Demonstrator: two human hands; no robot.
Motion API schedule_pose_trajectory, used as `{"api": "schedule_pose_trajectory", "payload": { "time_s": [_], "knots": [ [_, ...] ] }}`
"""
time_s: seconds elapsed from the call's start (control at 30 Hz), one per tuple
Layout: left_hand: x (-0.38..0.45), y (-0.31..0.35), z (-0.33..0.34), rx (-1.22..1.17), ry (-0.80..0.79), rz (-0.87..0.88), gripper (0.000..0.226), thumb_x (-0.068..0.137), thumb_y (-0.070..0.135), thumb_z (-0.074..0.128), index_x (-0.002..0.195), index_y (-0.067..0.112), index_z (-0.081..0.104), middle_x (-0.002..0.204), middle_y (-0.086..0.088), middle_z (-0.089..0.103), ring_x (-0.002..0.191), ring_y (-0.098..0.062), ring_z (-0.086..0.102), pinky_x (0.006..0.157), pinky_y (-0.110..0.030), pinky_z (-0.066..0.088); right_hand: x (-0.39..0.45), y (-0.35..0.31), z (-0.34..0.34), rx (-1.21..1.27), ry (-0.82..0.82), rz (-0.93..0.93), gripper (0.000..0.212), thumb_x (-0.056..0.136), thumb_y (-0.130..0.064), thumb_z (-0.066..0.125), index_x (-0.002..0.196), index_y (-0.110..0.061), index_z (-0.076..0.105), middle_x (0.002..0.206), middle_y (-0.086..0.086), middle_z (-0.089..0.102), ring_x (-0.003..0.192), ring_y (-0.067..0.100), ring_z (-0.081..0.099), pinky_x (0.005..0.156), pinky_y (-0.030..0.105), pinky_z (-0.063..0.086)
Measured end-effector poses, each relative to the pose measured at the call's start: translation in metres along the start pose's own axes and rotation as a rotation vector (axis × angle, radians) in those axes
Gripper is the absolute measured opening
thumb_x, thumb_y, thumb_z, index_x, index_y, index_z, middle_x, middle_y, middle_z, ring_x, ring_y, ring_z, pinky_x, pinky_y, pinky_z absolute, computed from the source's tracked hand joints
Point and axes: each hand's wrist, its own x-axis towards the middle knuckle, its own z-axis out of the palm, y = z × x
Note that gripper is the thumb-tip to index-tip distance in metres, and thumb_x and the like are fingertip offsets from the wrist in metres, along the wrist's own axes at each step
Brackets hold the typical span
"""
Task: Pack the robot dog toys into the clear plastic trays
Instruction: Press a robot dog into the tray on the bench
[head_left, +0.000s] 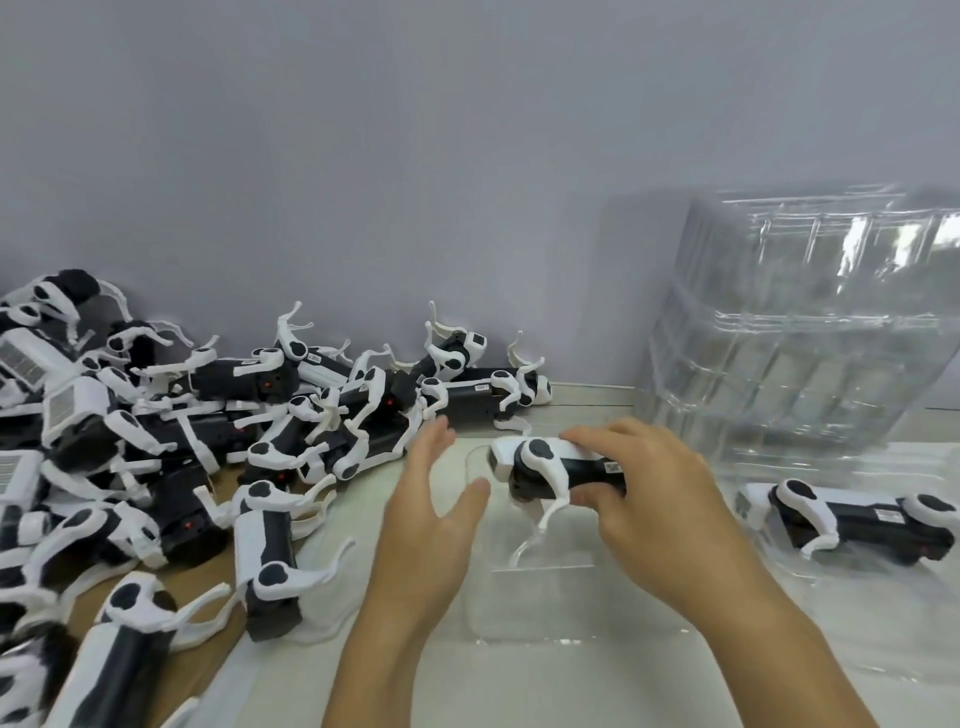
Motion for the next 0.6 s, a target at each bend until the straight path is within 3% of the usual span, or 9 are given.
{"api": "schedule_pose_trajectory", "payload": {
  "time_s": [0.13,0.23,0.37,0.47,0.53,0.6],
  "knots": [
    [-0.001,-0.002,0.01,-0.038,-0.132,-0.164,0.048,0.102,0.012,0.045,0.146,0.032,0.041,0.137,0.023,0.044,0.121,0.01,0.039,0.095,-0.01,0.031,0.0,0.001,0.004,-0.112,-0.045,0.028,0.018,0.086,-0.021,0.07,0.099,-0.034,0.068,0.097,-0.014,0.054,0.102,0.016,0.045,0.089,0.037,0.037],
    [-0.001,-0.001,0.01,-0.031,-0.123,-0.16,0.05,0.102,0.012,0.043,0.147,0.034,0.041,0.138,0.021,0.045,0.123,0.007,0.041,0.097,-0.015,0.03,0.0,-0.001,0.005,-0.149,-0.029,0.056,0.018,0.087,-0.022,0.07,0.098,-0.036,0.068,0.098,-0.016,0.045,0.097,0.014,0.035,0.083,0.034,0.029],
    [-0.002,-0.002,0.009,-0.014,-0.139,-0.14,0.051,0.101,0.011,0.042,0.139,0.044,0.047,0.137,0.017,0.049,0.127,0.002,0.043,0.094,-0.015,0.033,0.002,-0.001,0.006,-0.109,-0.098,0.098,0.02,0.083,-0.022,0.073,0.097,-0.037,0.07,0.091,-0.014,0.043,0.097,0.018,0.042,0.085,0.034,0.037],
    [-0.001,0.002,0.008,-0.019,-0.157,-0.145,0.047,0.098,0.01,0.044,0.124,0.046,0.058,0.128,0.02,0.054,0.118,0.005,0.047,0.085,-0.008,0.035,0.002,-0.001,0.007,-0.106,-0.076,0.117,0.034,0.081,-0.021,0.076,0.109,-0.04,0.07,0.089,-0.014,0.043,0.097,0.016,0.043,0.085,0.034,0.036],
    [0.001,0.006,0.01,-0.074,-0.138,-0.176,0.031,0.093,0.02,0.052,0.103,0.045,0.068,0.112,0.018,0.065,0.106,0.003,0.056,0.085,-0.017,0.042,0.002,-0.002,0.008,-0.084,-0.056,0.112,0.04,0.08,-0.019,0.078,0.113,-0.04,0.07,0.089,-0.014,0.045,0.096,0.016,0.044,0.086,0.034,0.038],
    [0.002,0.008,0.011,-0.095,-0.069,-0.2,0.013,0.092,0.034,0.058,0.087,0.041,0.068,0.099,0.014,0.068,0.095,-0.005,0.06,0.076,-0.024,0.043,0.002,-0.003,0.009,-0.047,-0.052,0.092,0.041,0.078,-0.017,0.078,0.113,-0.038,0.071,0.088,-0.014,0.046,0.094,0.017,0.045,0.084,0.035,0.04]
  ]
}}
